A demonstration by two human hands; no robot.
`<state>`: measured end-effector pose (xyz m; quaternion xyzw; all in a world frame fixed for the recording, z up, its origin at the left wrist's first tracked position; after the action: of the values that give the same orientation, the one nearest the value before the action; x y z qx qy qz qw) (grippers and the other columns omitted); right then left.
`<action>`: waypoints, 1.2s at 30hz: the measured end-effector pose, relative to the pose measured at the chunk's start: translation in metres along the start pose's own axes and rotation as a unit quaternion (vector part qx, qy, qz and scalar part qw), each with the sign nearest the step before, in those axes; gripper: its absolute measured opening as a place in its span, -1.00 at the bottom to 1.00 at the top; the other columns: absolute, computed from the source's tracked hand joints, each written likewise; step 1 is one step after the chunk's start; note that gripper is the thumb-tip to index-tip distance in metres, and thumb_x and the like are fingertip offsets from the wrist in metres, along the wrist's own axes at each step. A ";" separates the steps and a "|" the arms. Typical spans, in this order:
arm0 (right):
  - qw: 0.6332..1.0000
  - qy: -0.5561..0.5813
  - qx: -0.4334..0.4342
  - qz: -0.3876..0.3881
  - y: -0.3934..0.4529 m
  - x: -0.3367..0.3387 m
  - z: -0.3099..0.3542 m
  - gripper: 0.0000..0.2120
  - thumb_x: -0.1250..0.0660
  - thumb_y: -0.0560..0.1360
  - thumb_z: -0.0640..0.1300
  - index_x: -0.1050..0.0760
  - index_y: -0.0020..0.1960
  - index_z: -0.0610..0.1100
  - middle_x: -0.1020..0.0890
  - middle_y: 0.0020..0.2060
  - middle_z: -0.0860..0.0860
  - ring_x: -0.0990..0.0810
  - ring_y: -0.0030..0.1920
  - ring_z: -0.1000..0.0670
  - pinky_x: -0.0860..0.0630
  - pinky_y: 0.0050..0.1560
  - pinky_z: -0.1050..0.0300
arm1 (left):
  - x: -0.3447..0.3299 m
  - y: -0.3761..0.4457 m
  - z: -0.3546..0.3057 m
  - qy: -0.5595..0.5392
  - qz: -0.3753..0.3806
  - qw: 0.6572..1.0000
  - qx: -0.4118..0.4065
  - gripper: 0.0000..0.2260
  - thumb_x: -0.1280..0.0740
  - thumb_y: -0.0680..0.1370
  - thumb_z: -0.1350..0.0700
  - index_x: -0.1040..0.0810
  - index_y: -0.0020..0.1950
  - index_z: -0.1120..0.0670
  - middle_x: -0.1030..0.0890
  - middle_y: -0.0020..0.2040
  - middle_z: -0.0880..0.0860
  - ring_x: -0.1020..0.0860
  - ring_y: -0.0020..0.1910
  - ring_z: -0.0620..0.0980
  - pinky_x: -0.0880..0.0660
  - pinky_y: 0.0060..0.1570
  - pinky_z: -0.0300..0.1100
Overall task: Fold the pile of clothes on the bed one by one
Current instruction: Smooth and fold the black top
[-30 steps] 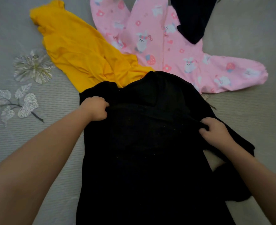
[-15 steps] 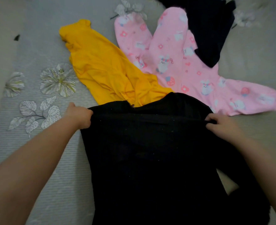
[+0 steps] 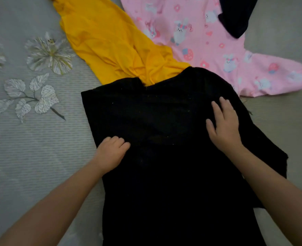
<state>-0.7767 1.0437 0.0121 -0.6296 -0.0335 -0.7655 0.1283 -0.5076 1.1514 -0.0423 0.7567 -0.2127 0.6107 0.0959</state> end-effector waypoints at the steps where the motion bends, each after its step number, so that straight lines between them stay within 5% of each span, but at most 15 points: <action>1: 1.000 -0.007 0.004 0.028 -0.008 -0.007 0.000 -0.52 -0.21 0.46 -0.17 -0.33 0.34 -0.34 -0.29 0.36 -0.34 -0.22 0.38 -0.36 -0.15 0.30 -0.34 | 0.003 -0.004 0.005 -0.003 -0.016 1.000 0.003 -0.93 -0.35 0.33 0.22 -0.58 -0.35 0.19 -0.49 -0.47 0.09 -0.49 -0.54 0.04 -0.37 -0.51 -0.27; 4: 0.994 -0.027 0.002 0.101 -0.021 -0.026 -0.006 -0.52 -0.15 0.58 -0.10 -0.15 0.46 -0.14 -0.09 0.48 -0.13 0.00 0.49 -0.13 0.10 0.41 -0.19 | 0.007 -0.018 0.021 0.005 -0.040 0.999 0.008 -0.77 -0.12 0.36 0.24 -0.52 -0.41 0.21 -0.45 -0.51 0.11 -0.44 -0.57 0.04 -0.33 -0.55 -0.26; 7: 0.990 -0.019 0.008 0.140 -0.022 -0.037 -0.009 -0.52 -0.04 0.61 -0.04 -0.03 0.49 -0.06 0.02 0.51 -0.04 0.12 0.50 -0.03 0.21 0.42 -0.10 | 0.008 -0.024 0.020 0.016 0.011 1.000 0.010 -0.91 -0.29 0.33 0.28 -0.54 -0.38 0.21 -0.49 -0.49 0.11 -0.48 -0.55 0.07 -0.37 -0.54 -0.24; 9: 0.991 0.007 0.010 0.136 -0.017 -0.035 -0.009 -0.53 -0.03 0.61 -0.06 -0.04 0.49 -0.08 0.00 0.50 -0.04 0.11 0.50 -0.02 0.21 0.43 -0.08 | 0.003 -0.017 0.016 0.006 0.080 0.995 0.063 -0.91 -0.43 0.36 0.24 -0.58 -0.18 0.21 -0.58 -0.32 0.12 -0.56 -0.36 0.10 -0.44 -0.38 -0.14; 11: 0.995 0.059 0.019 0.084 -0.018 -0.025 -0.012 -0.55 -0.11 0.60 -0.13 -0.15 0.45 -0.19 -0.12 0.48 -0.12 -0.01 0.49 -0.09 0.10 0.43 -0.11 | 0.000 -0.009 0.006 -0.014 0.119 0.985 0.124 -0.78 -0.34 0.49 0.11 -0.55 0.08 0.19 -0.61 -0.11 0.13 -0.57 -0.12 0.13 -0.43 -0.14 -0.07; 15: 0.995 0.092 -0.037 -0.028 -0.058 -0.005 -0.059 -0.55 -0.16 0.48 -0.20 -0.33 0.31 -0.41 -0.35 0.32 -0.32 -0.24 0.38 -0.32 -0.17 0.36 -0.27 | 0.010 0.007 -0.053 -0.057 -0.017 0.995 0.080 -0.79 -0.41 0.38 0.23 -0.60 -0.04 0.31 -0.60 -0.19 0.25 -0.58 -0.28 0.22 -0.53 -0.33 0.01; 19: 0.984 0.062 -0.165 -0.003 -0.135 0.000 -0.134 -0.58 -0.35 0.43 -0.31 -0.40 0.24 -0.43 -0.42 0.25 -0.36 -0.32 0.33 -0.35 -0.22 0.30 -0.34 | 0.011 0.045 -0.136 -0.073 -0.096 0.992 0.023 -0.69 -0.42 0.35 0.25 -0.57 0.06 0.33 -0.58 0.05 0.33 -0.56 0.05 0.32 -0.49 0.01 0.16; 21: 0.987 0.038 -0.152 0.026 -0.171 0.004 -0.160 -0.57 -0.45 0.34 -0.30 -0.48 0.16 -0.44 -0.48 0.15 -0.41 -0.42 0.21 -0.43 -0.35 0.17 -0.38 | 0.004 0.073 -0.179 -0.063 -0.098 0.993 0.007 -0.62 -0.33 0.41 0.16 -0.52 0.16 0.32 -0.52 0.19 0.32 -0.47 0.21 0.32 -0.37 0.18 0.15; 24: 0.992 -0.022 -0.061 0.105 -0.215 -0.003 -0.184 -0.44 -0.61 0.14 -0.20 -0.57 0.09 -0.32 -0.52 0.09 -0.41 -0.49 0.09 -0.47 -0.44 0.00 -0.39 | -0.015 0.108 -0.226 -0.062 -0.029 0.996 0.058 -0.45 -0.30 0.50 0.06 -0.26 0.40 0.28 -0.22 0.44 0.28 -0.15 0.44 0.24 0.02 0.37 0.03; 27: 0.973 -0.032 -0.060 0.219 -0.234 -0.017 -0.194 -0.34 -0.58 0.18 -0.13 -0.49 0.26 -0.12 -0.41 0.30 -0.29 -0.39 0.28 -0.35 -0.30 0.19 -0.39 | -0.045 0.126 -0.240 -0.020 0.051 0.989 0.134 -0.38 -0.12 0.58 -0.06 0.05 0.50 0.19 0.11 0.52 0.18 0.17 0.49 0.13 0.28 0.39 -0.03; 32: 0.993 -0.057 0.011 0.102 -0.222 -0.021 -0.201 -0.37 -0.63 -0.15 -0.19 -0.67 -0.06 -0.07 -0.67 -0.15 -0.15 -0.66 -0.13 -0.13 -0.50 -0.03 -0.23 | -0.063 0.137 -0.240 0.056 0.147 0.975 0.155 -0.35 -0.07 0.58 -0.13 0.14 0.50 0.15 0.20 0.51 0.17 0.25 0.48 0.12 0.29 0.40 -0.02; 34: 0.998 -0.028 0.006 0.050 -0.215 -0.017 -0.209 -0.53 -0.62 -0.09 -0.21 -0.68 -0.18 -0.08 -0.66 -0.25 -0.08 -0.66 -0.22 -0.07 -0.41 0.01 -0.04 | -0.061 0.138 -0.241 0.080 0.171 0.970 0.154 -0.35 -0.06 0.58 -0.14 0.16 0.50 0.15 0.22 0.50 0.17 0.26 0.47 0.12 0.27 0.41 -0.02; 36: 0.992 0.069 -0.106 0.022 -0.208 -0.006 -0.230 -0.71 -0.59 0.12 -0.24 -0.67 -0.17 -0.14 -0.67 -0.26 -0.09 -0.64 -0.19 -0.08 -0.34 -0.06 0.08 | -0.057 0.137 -0.242 0.093 0.186 0.966 0.154 -0.35 -0.05 0.58 -0.14 0.17 0.50 0.15 0.23 0.50 0.18 0.26 0.47 0.13 0.25 0.42 -0.02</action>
<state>-1.0447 1.1965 -0.0175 -0.5862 0.0707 -0.8031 0.0799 -0.7908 1.1390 -0.0562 0.6492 -0.2431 0.7111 -0.1174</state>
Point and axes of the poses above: each hand's wrist, its own y-axis towards the middle knuckle, its own x-axis out of the back of the hand, z = x × y, the point moved 4 cm from there along y, towards the middle knuckle
